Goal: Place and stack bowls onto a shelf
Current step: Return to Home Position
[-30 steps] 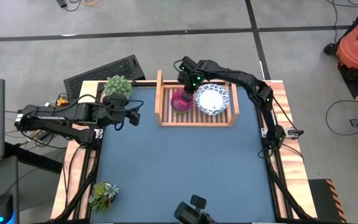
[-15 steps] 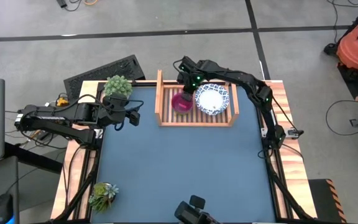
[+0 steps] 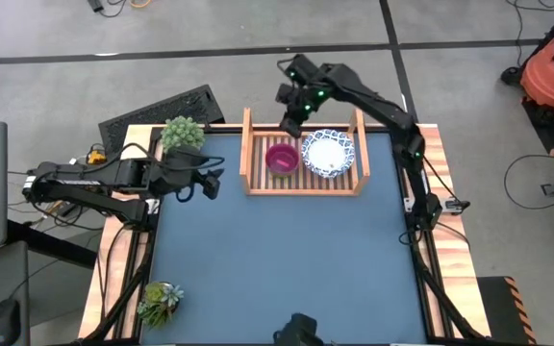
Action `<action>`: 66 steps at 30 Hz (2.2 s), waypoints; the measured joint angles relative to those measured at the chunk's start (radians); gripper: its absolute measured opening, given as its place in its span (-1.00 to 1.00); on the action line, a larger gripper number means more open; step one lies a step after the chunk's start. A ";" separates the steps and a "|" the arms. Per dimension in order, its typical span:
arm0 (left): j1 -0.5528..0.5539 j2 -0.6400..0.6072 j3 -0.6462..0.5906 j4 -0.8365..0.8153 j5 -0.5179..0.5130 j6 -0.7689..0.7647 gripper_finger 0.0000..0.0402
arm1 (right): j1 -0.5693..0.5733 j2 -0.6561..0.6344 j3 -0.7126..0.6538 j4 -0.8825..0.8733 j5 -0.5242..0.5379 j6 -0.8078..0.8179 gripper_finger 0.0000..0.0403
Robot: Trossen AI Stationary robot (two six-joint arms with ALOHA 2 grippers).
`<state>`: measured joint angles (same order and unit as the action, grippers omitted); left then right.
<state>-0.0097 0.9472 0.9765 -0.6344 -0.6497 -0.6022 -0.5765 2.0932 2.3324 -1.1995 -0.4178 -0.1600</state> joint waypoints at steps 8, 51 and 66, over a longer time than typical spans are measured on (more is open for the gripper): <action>0.000 -0.029 0.043 0.020 -0.024 0.147 0.37 | 0.036 -0.240 -0.026 -0.109 -0.004 0.008 -0.66; -0.007 -0.729 -0.449 0.359 0.333 0.325 0.37 | 0.220 -1.915 -1.612 0.786 0.092 0.325 -0.66; -0.007 -0.870 -0.702 0.470 0.407 0.178 0.37 | 0.264 -2.061 -1.998 0.997 0.066 0.521 -0.66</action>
<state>-0.0170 0.0770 0.2747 -0.1645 -0.2426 -0.4238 -0.3127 0.0320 0.3344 -0.2025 -0.3514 0.3612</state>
